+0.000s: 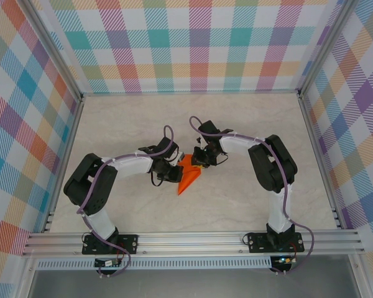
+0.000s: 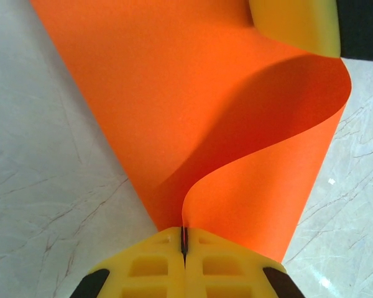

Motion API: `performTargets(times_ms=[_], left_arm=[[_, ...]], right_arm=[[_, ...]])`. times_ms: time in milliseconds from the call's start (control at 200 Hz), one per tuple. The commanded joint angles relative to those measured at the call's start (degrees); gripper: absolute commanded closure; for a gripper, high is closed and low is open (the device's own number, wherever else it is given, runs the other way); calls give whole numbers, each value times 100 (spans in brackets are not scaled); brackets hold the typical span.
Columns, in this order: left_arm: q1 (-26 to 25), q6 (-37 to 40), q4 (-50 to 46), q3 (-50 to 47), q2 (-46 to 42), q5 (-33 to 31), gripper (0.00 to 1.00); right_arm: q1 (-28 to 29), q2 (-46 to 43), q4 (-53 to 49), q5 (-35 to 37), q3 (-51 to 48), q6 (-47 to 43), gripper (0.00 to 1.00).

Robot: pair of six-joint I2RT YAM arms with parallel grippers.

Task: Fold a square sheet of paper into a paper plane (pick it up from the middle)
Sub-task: Third fold the triangle at the center of the table.

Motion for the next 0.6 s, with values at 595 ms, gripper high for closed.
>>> performTargets(times_ms=[595], left_arm=[[71, -50, -30, -37, 307, 216, 97]], right_arm=[[60, -237, -133, 112, -14, 131, 77]])
